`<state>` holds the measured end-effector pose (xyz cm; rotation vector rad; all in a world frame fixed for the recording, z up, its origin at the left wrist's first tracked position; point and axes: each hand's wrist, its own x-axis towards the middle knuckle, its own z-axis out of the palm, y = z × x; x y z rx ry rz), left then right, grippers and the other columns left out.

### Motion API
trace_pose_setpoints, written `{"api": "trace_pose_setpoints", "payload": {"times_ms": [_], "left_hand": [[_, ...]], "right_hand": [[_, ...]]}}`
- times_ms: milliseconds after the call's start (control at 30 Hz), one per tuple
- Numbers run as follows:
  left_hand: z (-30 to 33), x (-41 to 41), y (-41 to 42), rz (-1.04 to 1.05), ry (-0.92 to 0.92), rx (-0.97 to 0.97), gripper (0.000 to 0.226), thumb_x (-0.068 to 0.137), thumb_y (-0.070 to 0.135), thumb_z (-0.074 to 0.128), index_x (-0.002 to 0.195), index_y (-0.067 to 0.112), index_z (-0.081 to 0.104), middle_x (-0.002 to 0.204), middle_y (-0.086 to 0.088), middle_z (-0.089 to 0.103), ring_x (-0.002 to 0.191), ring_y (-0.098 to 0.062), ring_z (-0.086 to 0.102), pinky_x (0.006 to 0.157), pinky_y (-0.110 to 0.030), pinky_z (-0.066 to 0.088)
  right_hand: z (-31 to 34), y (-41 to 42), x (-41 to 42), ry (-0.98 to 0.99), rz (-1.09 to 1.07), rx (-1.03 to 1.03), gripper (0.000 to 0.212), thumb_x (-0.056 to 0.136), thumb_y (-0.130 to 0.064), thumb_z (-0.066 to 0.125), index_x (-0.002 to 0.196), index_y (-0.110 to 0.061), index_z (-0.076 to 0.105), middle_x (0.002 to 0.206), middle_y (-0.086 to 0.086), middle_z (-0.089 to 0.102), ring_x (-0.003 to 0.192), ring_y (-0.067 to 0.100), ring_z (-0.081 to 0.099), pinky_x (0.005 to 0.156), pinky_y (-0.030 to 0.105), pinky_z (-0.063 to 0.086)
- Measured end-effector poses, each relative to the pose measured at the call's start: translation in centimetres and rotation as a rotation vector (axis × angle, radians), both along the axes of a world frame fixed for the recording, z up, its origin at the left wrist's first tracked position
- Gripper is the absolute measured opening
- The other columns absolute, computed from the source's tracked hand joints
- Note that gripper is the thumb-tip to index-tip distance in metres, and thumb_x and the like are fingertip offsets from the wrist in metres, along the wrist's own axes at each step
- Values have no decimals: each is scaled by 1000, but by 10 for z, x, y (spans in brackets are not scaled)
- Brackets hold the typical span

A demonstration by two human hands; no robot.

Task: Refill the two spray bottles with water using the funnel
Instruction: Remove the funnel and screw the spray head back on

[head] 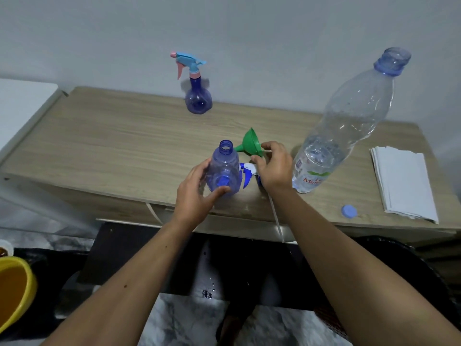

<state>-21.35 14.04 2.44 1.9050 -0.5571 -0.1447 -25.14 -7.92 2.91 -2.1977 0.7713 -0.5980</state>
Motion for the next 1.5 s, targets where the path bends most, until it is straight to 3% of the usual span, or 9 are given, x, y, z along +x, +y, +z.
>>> {"api": "trace_pose_setpoints", "payload": {"times_ms": [100, 300, 633, 867, 967, 1100, 1233, 1333, 1500], "left_hand": [[-1, 0, 0, -4, 10, -4, 88, 73, 48, 87, 148, 12, 56, 135, 8, 63, 120, -7, 64, 103, -18, 52], [-1, 1, 1, -11, 25, -5, 86, 75, 43, 91, 148, 16, 55, 138, 3, 65, 122, -7, 65, 104, -25, 54], [-5, 2, 0, -12, 24, -13, 83, 79, 31, 93, 151, 15, 54, 140, 2, 64, 125, -9, 64, 105, -24, 53], [-4, 2, 1, -14, 26, -8, 83, 78, 32, 94, 150, 18, 54, 140, 6, 64, 125, -7, 64, 106, -28, 54], [-3, 2, 2, -16, 41, -20, 85, 74, 40, 90, 149, 19, 55, 139, 7, 65, 124, -6, 64, 106, -29, 54], [-1, 0, 3, -17, 39, -8, 86, 74, 43, 88, 149, 18, 55, 138, 10, 64, 124, -6, 64, 106, -30, 54], [-1, -1, 2, -22, 28, 7, 85, 74, 46, 86, 149, 18, 55, 138, 8, 64, 123, -8, 65, 106, -38, 55], [0, -1, 2, -17, 28, -1, 86, 73, 48, 85, 148, 18, 56, 138, 6, 65, 123, -9, 65, 107, -40, 55], [1, -1, 1, -22, 29, -19, 88, 71, 53, 83, 147, 16, 57, 137, 4, 66, 122, -11, 66, 106, -43, 55]], "right_hand": [[4, 7, -17, -13, -4, -6, 44, 89, -16, 81, 129, -3, 66, 126, 13, 67, 110, 22, 64, 93, 19, 38], [-7, 22, -45, 132, -15, 48, 61, 94, -27, 76, 146, -6, 54, 141, 12, 60, 128, 28, 56, 108, 33, 37], [-12, 22, -50, 282, 103, -34, 51, 90, -34, 79, 130, -6, 66, 121, 12, 57, 119, 31, 53, 99, 36, 41], [10, 22, -56, 188, 112, 85, 58, 81, -22, 84, 135, -14, 65, 122, -1, 43, 103, 13, 58, 97, 30, 52], [27, 23, -60, 75, 100, 120, 49, 81, -18, 83, 127, -21, 67, 120, -3, 49, 93, -1, 57, 83, 17, 50], [52, 22, -60, -93, 120, 124, 35, 83, -19, 80, 115, -24, 70, 114, -4, 69, 94, 5, 65, 79, 23, 55], [81, 19, -58, -164, 121, 139, 33, 82, -15, 85, 110, -24, 70, 107, -9, 73, 83, -4, 62, 74, 10, 46], [103, 17, -52, -207, 127, 162, 38, 78, -17, 89, 110, -23, 69, 102, -11, 73, 80, -2, 62, 76, 16, 49], [144, 22, -37, -283, 170, 169, 41, 72, -24, 91, 106, -28, 68, 90, -25, 69, 84, 13, 68, 79, 47, 62]]}}
